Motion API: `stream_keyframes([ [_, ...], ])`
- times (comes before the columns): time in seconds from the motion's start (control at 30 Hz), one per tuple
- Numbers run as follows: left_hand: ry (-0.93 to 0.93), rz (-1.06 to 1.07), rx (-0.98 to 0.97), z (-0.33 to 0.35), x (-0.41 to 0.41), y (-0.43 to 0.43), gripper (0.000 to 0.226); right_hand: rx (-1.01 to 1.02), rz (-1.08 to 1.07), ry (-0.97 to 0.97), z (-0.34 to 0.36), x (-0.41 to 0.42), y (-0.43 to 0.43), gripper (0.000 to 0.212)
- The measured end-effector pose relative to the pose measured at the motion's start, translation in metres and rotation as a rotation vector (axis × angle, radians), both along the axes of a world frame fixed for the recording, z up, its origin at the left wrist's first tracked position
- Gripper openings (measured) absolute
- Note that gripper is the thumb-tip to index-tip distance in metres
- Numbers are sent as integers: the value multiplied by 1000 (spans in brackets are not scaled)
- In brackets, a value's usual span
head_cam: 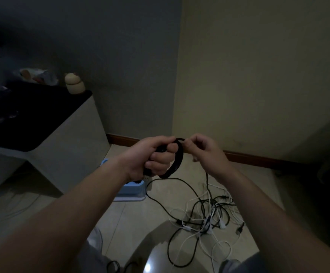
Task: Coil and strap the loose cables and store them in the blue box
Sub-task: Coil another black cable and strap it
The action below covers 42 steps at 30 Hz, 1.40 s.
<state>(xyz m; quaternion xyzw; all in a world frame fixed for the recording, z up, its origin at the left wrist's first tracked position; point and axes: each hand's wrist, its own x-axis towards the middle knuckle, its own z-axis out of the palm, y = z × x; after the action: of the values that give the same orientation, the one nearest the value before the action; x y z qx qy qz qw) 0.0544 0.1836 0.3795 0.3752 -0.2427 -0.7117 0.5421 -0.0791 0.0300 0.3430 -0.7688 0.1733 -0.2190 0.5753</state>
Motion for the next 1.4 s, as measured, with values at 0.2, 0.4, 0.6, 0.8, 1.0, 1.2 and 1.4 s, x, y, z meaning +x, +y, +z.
stream_keyframes([
  [0.2, -13, -95, 9, 3, 6, -1, 27, 11, -35, -71, 5, -3, 0, 23],
  [0.4, 161, 73, -94, 6, 5, 1, 28, 181, 103, 49, -8, 3, 20, 35],
  [0.6, 220, 537, -116, 8, 10, 1, 33, 135, 178, 258, -17, 7, 28, 24],
  [0.8, 210, 839, -69, 9, 14, 4, 37, 56, 268, 504, -18, 6, 26, 33],
  [1.0, 134, 982, -108, 9, 25, 4, 36, -62, 218, 507, -21, 5, 25, 17],
  [1.2, -157, 1023, -104, 0, 34, -1, 38, -263, 272, 400, -14, 8, 40, 35],
  [1.4, -769, 834, 24, -16, 10, -13, 54, -298, 282, 339, 3, 12, 43, 26],
])
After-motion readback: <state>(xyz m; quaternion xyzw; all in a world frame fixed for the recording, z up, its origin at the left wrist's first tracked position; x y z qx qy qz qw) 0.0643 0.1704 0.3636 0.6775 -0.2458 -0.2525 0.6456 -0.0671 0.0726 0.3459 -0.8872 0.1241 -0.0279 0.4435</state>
